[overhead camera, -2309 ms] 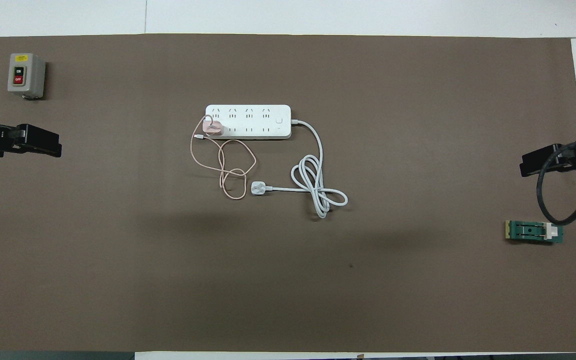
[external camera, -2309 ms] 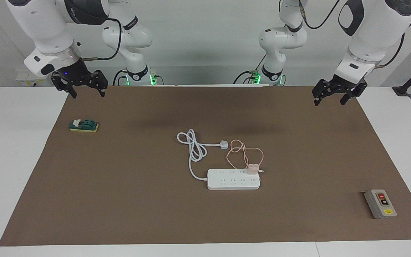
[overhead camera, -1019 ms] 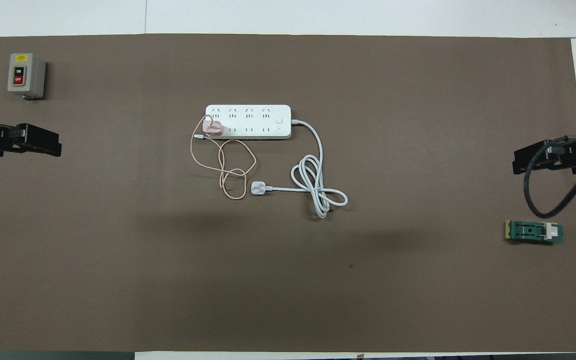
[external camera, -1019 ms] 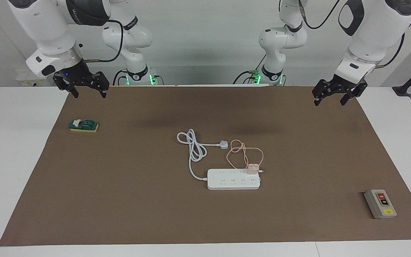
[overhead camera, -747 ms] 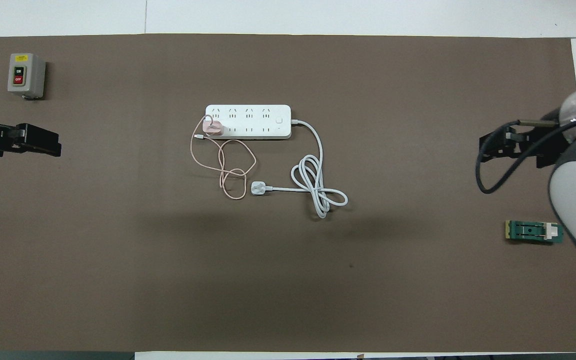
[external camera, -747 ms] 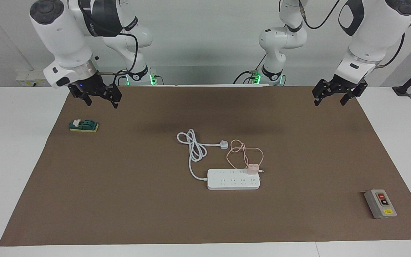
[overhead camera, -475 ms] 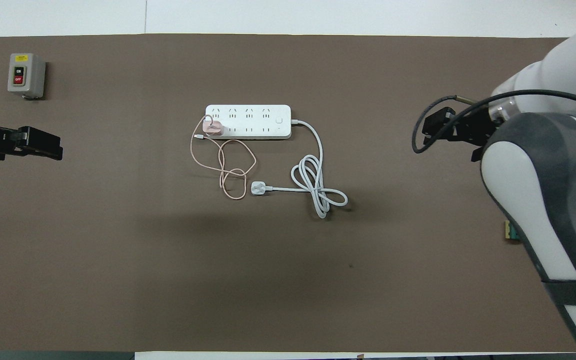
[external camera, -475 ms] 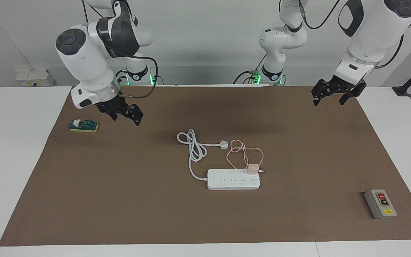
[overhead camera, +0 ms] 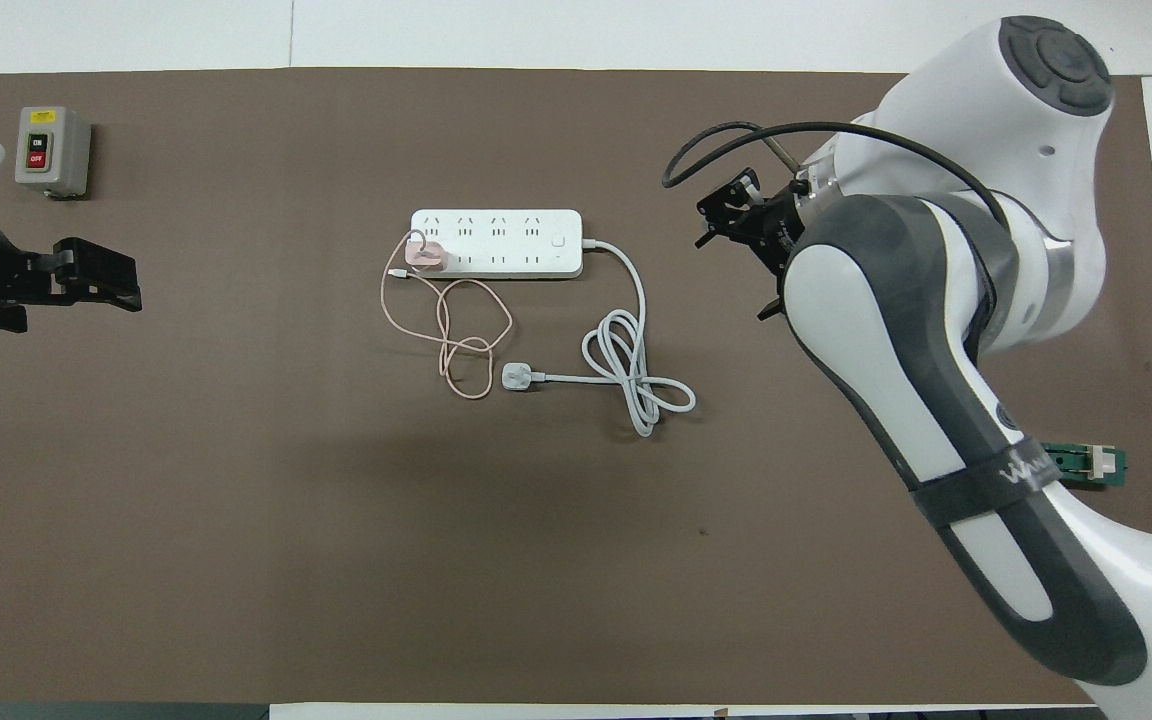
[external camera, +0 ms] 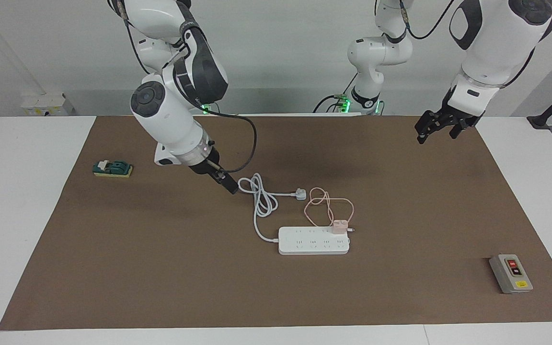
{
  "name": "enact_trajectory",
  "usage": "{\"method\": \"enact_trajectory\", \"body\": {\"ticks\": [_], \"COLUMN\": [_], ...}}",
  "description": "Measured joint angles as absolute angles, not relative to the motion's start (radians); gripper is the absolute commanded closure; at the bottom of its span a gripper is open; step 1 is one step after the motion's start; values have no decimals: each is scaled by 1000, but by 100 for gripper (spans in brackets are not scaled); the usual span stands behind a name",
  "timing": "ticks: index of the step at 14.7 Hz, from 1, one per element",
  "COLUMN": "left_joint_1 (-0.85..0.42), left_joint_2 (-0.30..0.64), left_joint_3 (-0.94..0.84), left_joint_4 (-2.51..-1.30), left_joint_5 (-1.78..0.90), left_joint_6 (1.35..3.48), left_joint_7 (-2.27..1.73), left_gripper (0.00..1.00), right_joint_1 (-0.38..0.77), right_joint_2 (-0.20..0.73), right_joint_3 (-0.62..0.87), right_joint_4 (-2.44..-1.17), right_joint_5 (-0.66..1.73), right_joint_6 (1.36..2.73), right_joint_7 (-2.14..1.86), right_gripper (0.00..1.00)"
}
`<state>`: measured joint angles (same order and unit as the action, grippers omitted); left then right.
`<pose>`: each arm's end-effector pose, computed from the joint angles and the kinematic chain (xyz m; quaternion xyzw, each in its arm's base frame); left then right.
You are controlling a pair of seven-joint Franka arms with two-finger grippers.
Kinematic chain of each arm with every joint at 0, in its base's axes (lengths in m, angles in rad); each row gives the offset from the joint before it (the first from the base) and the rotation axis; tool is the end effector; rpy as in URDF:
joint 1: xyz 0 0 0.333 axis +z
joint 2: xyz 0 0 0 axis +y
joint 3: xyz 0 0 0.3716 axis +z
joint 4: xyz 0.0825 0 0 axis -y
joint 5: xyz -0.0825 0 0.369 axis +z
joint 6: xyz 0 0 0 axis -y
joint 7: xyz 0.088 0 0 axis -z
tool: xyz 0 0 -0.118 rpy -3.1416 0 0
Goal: Unplug charger and place it aside
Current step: 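Reach the right gripper to the power strip while the left gripper approaches, then grasp the pink charger with the left gripper while the right gripper holds the strip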
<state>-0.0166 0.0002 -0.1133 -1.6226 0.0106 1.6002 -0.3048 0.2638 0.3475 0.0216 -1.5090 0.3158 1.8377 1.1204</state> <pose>0.5363 -0.0688 0.6478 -0.9961 -0.0871 0.0099 0.0076 0.6341 0.2131 0.5144 -0.8845 0.4399 0.1072 0.1122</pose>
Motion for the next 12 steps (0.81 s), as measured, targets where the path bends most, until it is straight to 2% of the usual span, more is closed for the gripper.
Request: {"method": "enact_trajectory", "body": {"ticks": [3, 5, 7, 12], "left_joint_1": [-57, -109, -165, -225], "left_joint_2": [21, 67, 157, 342], "left_joint_3": [-116, -117, -119, -119], "left_joint_4": [-1628, -1621, -1573, -1460], "left_joint_5": [6, 4, -1, -24], "left_joint_6": [1616, 1647, 1670, 1789], "left_joint_7": [-548, -800, -1091, -1615], "left_gripper": [0, 0, 0, 0], "right_joint_1": [297, 315, 329, 361], "right_joint_2": [471, 557, 629, 713], "right_joint_3": [22, 22, 22, 20], "right_joint_4": [-1383, -1310, -1263, -1246], "right_joint_5": [386, 449, 520, 703], "right_joint_6": [1856, 1900, 1951, 2037], "right_joint_7": [1317, 1415, 1477, 1541], "right_gripper": [0, 0, 0, 0]}}
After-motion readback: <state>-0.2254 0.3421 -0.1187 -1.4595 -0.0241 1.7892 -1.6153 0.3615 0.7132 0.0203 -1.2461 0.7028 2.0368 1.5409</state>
